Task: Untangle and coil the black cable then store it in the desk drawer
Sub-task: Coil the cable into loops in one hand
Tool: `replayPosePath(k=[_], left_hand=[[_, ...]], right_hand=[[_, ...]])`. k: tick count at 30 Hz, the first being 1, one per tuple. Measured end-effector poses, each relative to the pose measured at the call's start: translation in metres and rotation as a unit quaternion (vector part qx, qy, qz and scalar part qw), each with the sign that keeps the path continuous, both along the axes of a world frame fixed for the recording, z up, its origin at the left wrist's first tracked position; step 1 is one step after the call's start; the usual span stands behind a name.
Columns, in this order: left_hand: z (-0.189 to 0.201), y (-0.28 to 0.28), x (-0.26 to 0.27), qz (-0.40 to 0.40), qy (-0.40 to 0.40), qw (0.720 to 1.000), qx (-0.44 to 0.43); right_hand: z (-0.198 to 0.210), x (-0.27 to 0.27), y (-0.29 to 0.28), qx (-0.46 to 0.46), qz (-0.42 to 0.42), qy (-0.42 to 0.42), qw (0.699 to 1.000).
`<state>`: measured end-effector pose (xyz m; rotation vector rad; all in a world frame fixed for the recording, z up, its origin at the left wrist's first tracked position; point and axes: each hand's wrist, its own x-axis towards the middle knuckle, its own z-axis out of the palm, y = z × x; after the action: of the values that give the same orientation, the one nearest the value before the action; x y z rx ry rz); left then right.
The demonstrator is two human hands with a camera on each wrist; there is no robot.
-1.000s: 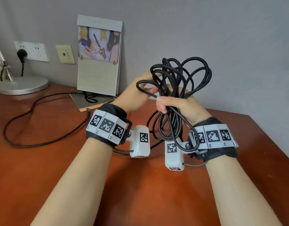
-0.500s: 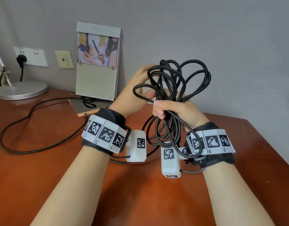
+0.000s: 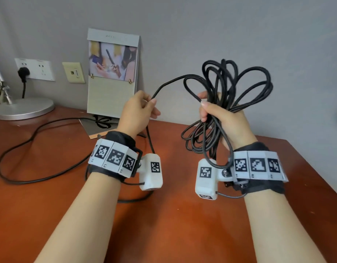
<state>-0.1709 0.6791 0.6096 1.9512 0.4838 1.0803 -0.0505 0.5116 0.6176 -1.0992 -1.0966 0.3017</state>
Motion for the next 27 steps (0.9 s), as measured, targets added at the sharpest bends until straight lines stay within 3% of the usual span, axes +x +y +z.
replayPosePath(k=[7, 15, 21, 27], left_hand=[[0.007, -0.030, 0.016, -0.067, -0.047, 0.996, -0.039], [0.016, -0.059, 0.016, -0.139, -0.069, 0.987, 0.050], [0.014, -0.056, 0.017, -0.120, -0.087, 0.988, 0.045], [0.016, -0.071, 0.019, -0.151, -0.029, 0.983, 0.099]], right_hand=[[-0.011, -0.003, 0.014, -0.021, -0.088, 0.027, 0.996], [-0.015, -0.001, 0.014, -0.056, -0.155, 0.008, 0.986], [-0.011, 0.001, 0.016, 0.028, -0.216, 0.079, 0.973], [-0.012, 0.005, 0.012, 0.050, -0.265, 0.103, 0.958]])
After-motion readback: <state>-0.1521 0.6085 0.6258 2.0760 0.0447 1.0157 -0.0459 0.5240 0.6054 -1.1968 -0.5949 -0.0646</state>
